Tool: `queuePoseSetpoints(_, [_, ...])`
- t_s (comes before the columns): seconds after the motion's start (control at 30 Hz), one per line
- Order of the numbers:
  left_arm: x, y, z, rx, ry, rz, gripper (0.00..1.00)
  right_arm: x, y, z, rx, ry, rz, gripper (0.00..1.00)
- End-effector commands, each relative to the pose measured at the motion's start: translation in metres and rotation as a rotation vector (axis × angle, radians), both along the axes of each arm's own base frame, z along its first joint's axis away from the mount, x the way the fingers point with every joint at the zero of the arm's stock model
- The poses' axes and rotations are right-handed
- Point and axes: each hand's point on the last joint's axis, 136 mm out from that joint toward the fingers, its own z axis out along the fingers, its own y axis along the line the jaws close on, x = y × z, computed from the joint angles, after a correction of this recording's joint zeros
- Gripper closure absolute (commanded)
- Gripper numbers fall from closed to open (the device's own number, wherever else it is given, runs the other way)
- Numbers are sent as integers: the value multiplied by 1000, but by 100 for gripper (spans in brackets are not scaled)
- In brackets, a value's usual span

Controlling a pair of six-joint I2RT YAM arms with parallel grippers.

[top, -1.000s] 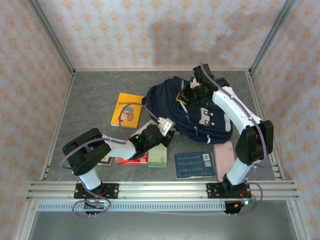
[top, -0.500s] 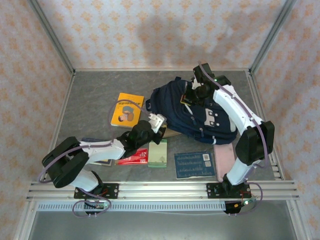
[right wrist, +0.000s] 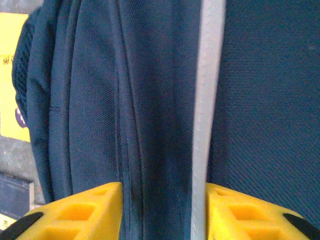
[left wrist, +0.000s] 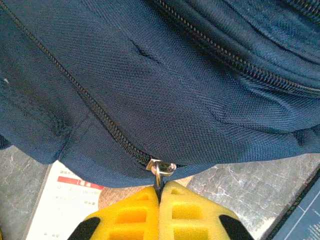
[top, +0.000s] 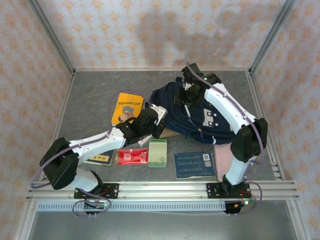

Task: Pack the student bag

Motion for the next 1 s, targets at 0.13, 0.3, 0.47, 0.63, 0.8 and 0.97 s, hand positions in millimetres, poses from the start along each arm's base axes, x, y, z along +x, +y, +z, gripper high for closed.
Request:
queuePoseSetpoints(0.13, [-8,2,22,-47,74,31,100,-46,-48,39,33,-88,-220,54])
queuePoseSetpoints(0.3, [-12,-1,19,-61,119,32,100,-102,-75,-1,94,50,-404,84])
queuePoseSetpoints(0.47, [-13,10,15,-29,116,63,100,-141,-84,-53,117,146,-448,78])
queuePoseSetpoints(0.63, [-14,26,2,19,125,87,89,-145,-81,-75,56,132,-326,60])
queuePoseSetpoints(0.8, [-8,43,-2,3,121,148,90,-137,-85,-65,-73,40,-206,49])
queuePoseSetpoints(0.97, [-5,56,-7,7,131,202,95,-99,-52,-44,-59,-57,-95,25])
